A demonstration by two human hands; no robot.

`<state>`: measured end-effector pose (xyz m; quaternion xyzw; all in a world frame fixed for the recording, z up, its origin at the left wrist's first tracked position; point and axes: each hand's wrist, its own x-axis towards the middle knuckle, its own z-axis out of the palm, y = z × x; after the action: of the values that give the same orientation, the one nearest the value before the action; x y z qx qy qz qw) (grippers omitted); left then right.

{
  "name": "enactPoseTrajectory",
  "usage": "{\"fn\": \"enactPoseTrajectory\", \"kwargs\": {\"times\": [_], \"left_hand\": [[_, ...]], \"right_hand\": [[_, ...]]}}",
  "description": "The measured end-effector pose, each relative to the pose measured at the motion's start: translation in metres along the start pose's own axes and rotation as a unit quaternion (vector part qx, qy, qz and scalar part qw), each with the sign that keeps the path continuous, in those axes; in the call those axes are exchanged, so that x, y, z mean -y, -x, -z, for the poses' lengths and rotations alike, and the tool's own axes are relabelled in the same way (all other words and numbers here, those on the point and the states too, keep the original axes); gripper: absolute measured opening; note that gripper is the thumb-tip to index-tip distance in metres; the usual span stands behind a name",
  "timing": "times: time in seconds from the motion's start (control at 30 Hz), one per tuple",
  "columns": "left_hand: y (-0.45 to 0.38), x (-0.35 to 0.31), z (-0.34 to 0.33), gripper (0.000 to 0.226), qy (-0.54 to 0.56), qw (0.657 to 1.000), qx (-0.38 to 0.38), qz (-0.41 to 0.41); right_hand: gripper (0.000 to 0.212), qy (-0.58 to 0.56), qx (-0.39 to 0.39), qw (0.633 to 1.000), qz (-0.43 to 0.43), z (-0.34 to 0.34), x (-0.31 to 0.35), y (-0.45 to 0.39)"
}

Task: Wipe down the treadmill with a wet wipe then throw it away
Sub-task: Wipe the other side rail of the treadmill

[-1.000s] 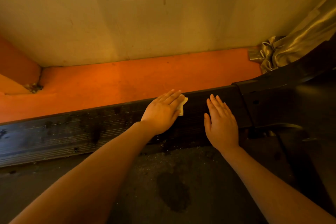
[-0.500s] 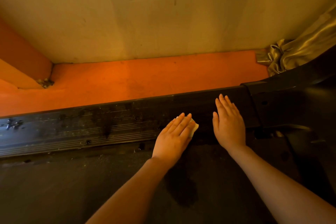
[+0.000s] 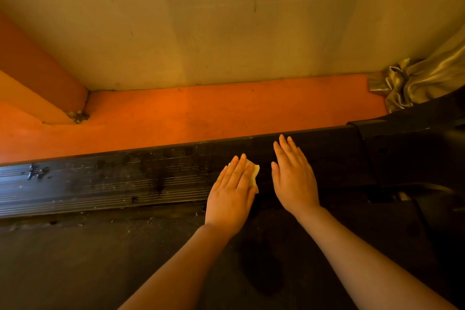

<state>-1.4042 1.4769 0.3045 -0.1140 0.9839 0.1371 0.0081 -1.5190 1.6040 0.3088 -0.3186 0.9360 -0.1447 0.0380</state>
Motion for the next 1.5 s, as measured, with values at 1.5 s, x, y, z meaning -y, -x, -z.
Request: {"fn": "enactPoseTrajectory", "kwargs": {"times": [1.5], "left_hand": [[0.012,-0.011,-0.010,0.053,-0.015,0.999,-0.042,-0.015]], "right_hand": [[0.050,0.045,-0.003,0.999,-0.002,-0.006,0.002,0.002]]}}
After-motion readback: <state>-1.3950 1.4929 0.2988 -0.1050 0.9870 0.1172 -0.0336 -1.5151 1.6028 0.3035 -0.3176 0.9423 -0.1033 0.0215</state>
